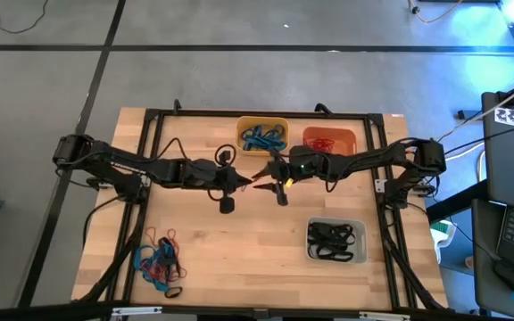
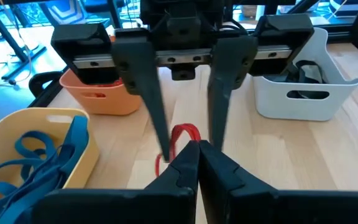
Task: Sort rubber bands into baskets
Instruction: Put the red rubber band into the orange bin
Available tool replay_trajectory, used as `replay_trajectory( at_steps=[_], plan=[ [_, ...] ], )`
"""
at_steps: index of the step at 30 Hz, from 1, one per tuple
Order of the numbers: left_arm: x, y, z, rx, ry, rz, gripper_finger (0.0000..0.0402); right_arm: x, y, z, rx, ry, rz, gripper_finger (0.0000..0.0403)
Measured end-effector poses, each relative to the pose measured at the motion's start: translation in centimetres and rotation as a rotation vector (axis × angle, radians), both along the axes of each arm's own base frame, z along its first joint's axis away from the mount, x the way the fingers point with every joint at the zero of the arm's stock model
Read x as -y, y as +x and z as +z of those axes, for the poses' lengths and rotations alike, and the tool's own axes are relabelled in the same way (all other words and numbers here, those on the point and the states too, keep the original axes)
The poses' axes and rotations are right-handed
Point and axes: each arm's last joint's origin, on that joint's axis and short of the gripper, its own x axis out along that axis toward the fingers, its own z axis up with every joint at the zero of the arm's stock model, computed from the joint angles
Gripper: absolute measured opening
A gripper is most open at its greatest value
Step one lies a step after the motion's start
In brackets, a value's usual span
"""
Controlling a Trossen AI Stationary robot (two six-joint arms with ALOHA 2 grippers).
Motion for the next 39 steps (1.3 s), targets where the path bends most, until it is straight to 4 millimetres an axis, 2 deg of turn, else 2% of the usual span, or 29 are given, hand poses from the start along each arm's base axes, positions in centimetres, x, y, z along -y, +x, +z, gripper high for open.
replay_trajectory(
  at_steps=[5, 6, 11, 15, 18, 23, 31, 35, 39],
  plan=[
    [0.0, 0.0, 0.0, 0.005, -0.029, 0.013, 0.0002, 0.0, 0.0, 0.0, 0.002, -0.037, 0.013, 0.0024],
    [0.0, 0.0, 0.0, 0.008, -0.042, 0.019, 0.0002, 0.0, 0.0, -0.1, 0.001, -0.049, 0.017, 0.0013],
    [0.0, 0.0, 0.1, 0.023, -0.062, 0.026, 0.0026, 0.0, 0.0, -0.1, 0.001, -0.050, 0.017, 0.0022],
    [0.0, 0.1, 0.2, 0.031, -0.062, 0.026, 0.0073, 0.0, 0.0, 0.0, 0.004, -0.053, 0.017, 0.0006],
    [0.0, 0.0, 0.0, 0.011, -0.061, 0.027, 0.0112, 0.0, 0.0, 0.0, 0.004, -0.053, 0.013, 0.0011],
    [0.0, -0.5, 0.0, -0.029, -0.058, 0.028, 0.0150, 0.1, -1.0, 1.7, 0.005, -0.072, -0.044, 0.0014],
    [-0.1, -2.4, 0.4, -0.133, -0.073, 0.045, 0.0155, 0.5, -5.3, 5.7, -0.082, -0.176, -0.275, 0.0005],
    [-0.1, -2.6, 0.0, -0.175, -0.078, 0.051, 0.0151, 1.2, -8.1, 7.4, -0.147, -0.235, -0.419, 0.0013],
    [-0.2, -2.6, 0.0, -0.177, -0.078, 0.053, 0.0151, 2.1, -10.5, 8.4, -0.196, -0.238, -0.484, 0.0010]
  ],
)
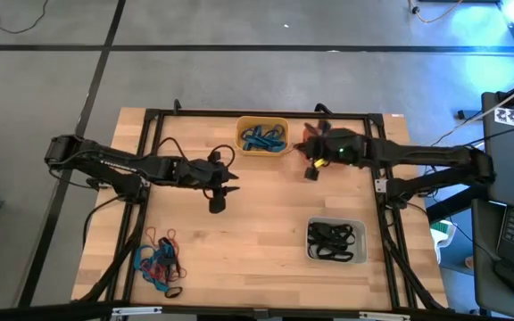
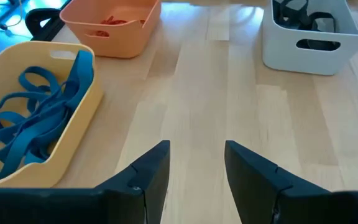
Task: Sort rubber bands into baskets
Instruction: Put the red rubber band into the orange bin
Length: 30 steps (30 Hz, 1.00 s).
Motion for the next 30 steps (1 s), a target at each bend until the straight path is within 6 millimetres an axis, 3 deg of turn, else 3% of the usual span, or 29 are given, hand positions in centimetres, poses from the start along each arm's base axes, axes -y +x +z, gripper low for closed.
replay_trajectory(
  at_steps=[8, 16, 23, 26, 30],
  plan=[
    [0.0, 0.0, 0.1, 0.008, -0.003, 0.001, 0.0150, 3.3, -2.6, -0.9, -0.138, 0.064, -0.177, 0.0008],
    [0.0, 0.0, 0.0, -0.001, -0.002, 0.001, 0.0150, 6.5, -4.8, -5.2, -0.184, 0.144, -0.363, 0.0008],
    [0.0, 0.0, 0.0, 0.000, -0.002, 0.001, 0.0150, 7.4, -6.1, -8.1, -0.151, 0.239, -0.493, 0.0012],
    [0.0, 0.0, 0.0, 0.002, -0.009, 0.006, 0.0150, 7.5, -6.3, -8.6, -0.115, 0.278, -0.535, 0.0034],
    [0.0, 0.0, 0.0, 0.001, -0.014, 0.009, 0.0150, 7.3, -6.4, -9.0, -0.120, 0.304, -0.551, 0.0099]
  ],
)
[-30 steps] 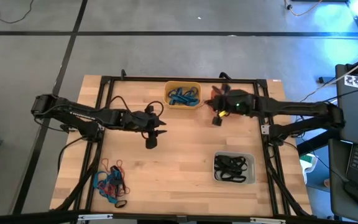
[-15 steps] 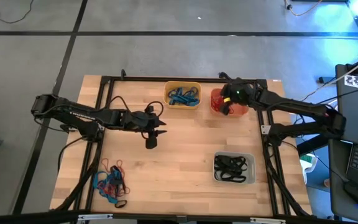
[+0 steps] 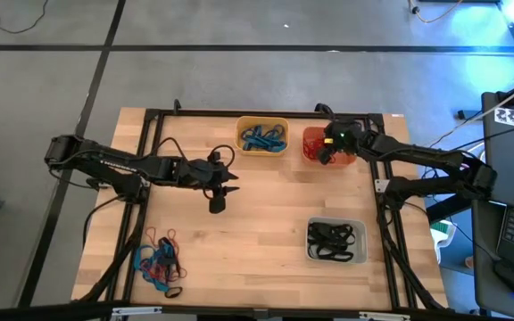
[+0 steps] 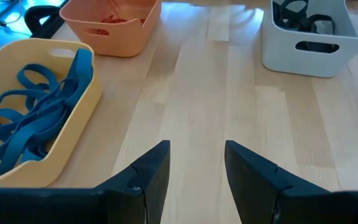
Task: Sort rubber bands into baskets
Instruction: Put the red rubber band into the orange bin, then put the black rubber band into the white bin
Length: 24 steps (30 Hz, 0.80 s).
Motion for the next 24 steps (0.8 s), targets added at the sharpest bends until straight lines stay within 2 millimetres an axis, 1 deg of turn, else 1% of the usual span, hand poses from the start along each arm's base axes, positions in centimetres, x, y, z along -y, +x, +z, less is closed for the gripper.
replay_trajectory(
  at_steps=[5, 8, 10, 14, 17, 21, 24],
  plan=[
    [0.3, -0.3, -0.4, -0.048, -0.005, -0.005, 0.0150, 0.0, 0.0, 0.0, -0.001, 0.001, 0.000, 0.0188],
    [0.9, -0.6, -0.4, -0.112, -0.010, -0.025, 0.0150, 0.0, 0.0, 0.1, 0.004, -0.007, 0.004, 0.0223],
    [1.6, -0.6, 0.3, -0.135, -0.023, -0.038, 0.0150, 0.0, 0.0, 0.4, 0.013, -0.010, 0.011, 0.0237],
    [3.5, -0.8, 1.9, -0.187, -0.057, -0.073, 0.0150, -0.2, 0.1, 1.5, 0.072, 0.002, 0.062, 0.0247],
    [4.9, -1.4, 2.9, -0.241, -0.078, -0.098, 0.0150, -0.6, 0.4, 2.6, 0.142, 0.028, 0.146, 0.0247],
    [6.8, -2.5, 3.4, -0.325, -0.087, -0.140, 0.0150, -2.3, 1.3, 3.5, 0.208, 0.070, 0.353, 0.0247],
    [7.9, -3.5, 3.2, -0.390, -0.103, -0.144, 0.0150, -3.8, 2.3, 4.0, 0.249, 0.064, 0.466, 0.0247]
  ],
)
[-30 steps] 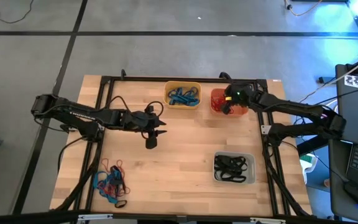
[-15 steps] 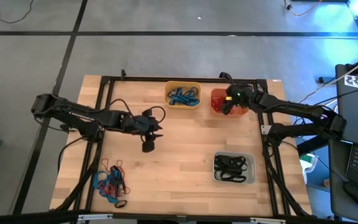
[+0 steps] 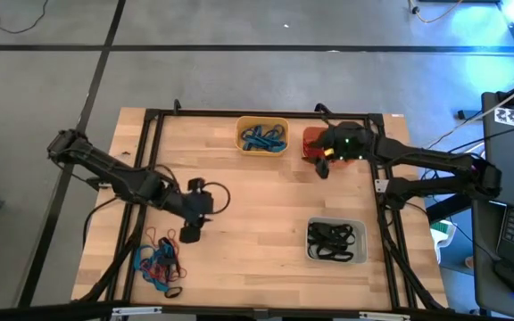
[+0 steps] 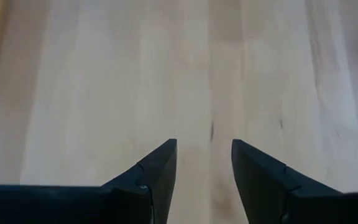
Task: Sort rubber bands into baskets
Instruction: Put the black rubber band into the white bin
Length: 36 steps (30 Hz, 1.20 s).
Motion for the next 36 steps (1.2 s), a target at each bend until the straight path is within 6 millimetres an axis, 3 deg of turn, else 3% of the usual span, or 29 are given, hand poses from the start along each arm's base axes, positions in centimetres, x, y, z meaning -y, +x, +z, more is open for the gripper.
replay_trajectory(
  at_steps=[8, 15, 22, 27, 36],
  plan=[
    [0.7, -2.4, -0.9, -0.233, -0.173, 0.284, 0.0150, -3.5, 1.9, 1.3, 0.143, -0.058, 0.151, 0.0247],
    [0.2, -3.3, -2.2, -0.367, -0.262, 0.471, 0.0150, -5.0, 3.0, 2.0, 0.245, -0.104, 0.184, 0.0247],
    [0.2, -4.2, -4.0, -0.616, -0.466, 0.606, 0.0150, -4.9, 3.5, 3.8, 0.421, -0.244, 0.205, 0.0247],
    [0.5, -4.4, -5.1, -0.671, -0.473, 0.685, 0.0150, -4.9, 3.6, 5.1, 0.537, -0.339, 0.214, 0.0247],
    [1.8, -5.1, -8.5, -0.888, -0.417, 0.708, 0.0150, -4.9, 3.6, 4.8, 0.512, -0.309, 0.212, 0.0247]
  ],
)
